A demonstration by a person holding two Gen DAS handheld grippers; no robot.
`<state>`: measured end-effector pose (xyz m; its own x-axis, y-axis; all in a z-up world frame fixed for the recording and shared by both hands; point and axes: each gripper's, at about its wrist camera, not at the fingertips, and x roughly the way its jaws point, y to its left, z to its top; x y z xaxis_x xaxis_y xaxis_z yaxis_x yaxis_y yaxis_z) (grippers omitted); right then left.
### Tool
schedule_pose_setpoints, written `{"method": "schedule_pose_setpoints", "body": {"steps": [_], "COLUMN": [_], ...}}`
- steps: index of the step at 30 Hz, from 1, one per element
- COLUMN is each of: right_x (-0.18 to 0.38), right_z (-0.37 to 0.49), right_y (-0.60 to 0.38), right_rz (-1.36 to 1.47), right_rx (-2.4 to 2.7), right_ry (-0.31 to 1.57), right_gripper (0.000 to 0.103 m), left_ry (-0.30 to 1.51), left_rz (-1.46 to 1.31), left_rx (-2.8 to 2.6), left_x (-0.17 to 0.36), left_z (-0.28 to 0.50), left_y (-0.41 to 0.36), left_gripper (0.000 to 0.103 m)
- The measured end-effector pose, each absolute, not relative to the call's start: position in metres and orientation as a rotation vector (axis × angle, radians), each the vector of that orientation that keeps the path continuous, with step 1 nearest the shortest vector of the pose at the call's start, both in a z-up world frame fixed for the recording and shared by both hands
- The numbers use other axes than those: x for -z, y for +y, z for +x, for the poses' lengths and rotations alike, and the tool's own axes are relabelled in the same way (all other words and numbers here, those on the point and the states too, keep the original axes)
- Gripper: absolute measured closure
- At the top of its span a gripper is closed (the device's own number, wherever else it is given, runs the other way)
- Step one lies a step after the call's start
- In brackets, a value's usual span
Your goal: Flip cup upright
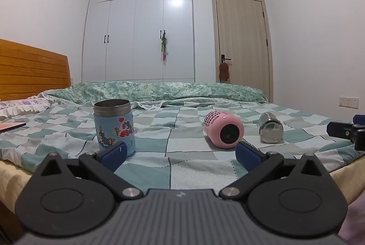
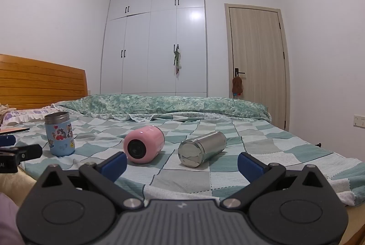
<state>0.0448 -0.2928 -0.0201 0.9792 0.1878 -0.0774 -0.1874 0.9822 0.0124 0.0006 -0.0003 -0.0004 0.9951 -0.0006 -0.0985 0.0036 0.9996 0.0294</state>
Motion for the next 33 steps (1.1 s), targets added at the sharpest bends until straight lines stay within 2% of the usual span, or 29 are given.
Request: {"method": "schedule_pose_setpoints", "body": {"steps": [33], "right_x": [0.0198], "right_z": [0.0440], "right_y": [-0.2917], "right_rz": [0.003], "right_rx": [-0.189], "right_ry": [0.082], "right_gripper": [0.000], "left_ry": [0.101], "left_rz": [0.026], "left_rx": [0.005], "left_x": [-0.0004], "left_z": [-0.0006], "left_y": [0.0004], "left_gripper": [0.000]}}
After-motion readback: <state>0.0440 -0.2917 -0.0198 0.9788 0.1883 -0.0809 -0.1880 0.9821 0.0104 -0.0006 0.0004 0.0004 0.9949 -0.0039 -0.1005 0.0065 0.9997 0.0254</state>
